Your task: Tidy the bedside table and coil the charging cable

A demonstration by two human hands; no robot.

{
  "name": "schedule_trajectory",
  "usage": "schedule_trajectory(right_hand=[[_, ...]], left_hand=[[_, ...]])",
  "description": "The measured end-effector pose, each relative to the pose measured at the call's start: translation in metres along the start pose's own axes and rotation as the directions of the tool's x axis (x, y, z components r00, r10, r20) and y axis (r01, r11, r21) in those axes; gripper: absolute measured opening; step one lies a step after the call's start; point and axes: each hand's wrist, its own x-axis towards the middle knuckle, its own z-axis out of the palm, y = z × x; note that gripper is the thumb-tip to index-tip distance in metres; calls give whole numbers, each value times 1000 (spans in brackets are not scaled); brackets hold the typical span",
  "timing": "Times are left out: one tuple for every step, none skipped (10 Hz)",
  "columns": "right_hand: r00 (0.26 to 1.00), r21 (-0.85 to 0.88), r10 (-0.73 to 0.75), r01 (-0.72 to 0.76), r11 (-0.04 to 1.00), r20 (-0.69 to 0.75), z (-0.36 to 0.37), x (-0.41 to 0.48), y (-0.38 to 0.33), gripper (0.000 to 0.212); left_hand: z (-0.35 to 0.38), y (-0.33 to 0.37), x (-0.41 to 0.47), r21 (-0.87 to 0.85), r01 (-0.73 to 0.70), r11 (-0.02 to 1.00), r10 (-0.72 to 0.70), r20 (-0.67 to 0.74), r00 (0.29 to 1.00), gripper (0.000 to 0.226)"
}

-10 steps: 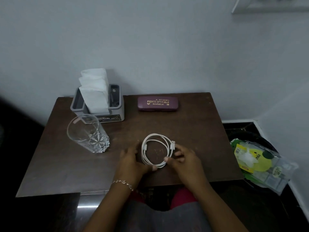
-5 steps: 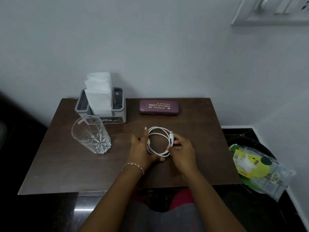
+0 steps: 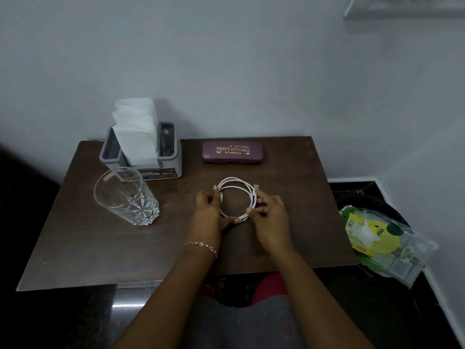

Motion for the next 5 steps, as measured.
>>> schedule_trajectory(right_hand=[[1000,-12,-3,3,1000,-6,6,-7,2,47],[999,6,-16,16,1000,-33,11,-14,6,47],[998,48,-26,29,998,-64,10,-18,5,45],[995,69,-4,11,998,-98,6,-22,6,41],[990,52,66,-60,997,-125,1,-29,5,39]], left_hand=[[2,-4,-13,6,-13,1000,13,-46,999,82],[2,-11,-20,-47,-27,999,22,-110,994,87],[-2,-12,-24,-117,-4,993,-9,-106,994,96],[-6,-12,-30,-151,15,988,-31,-106,994,94],[-9,-13,-42,-173,55,983,-77,-121,990,92]])
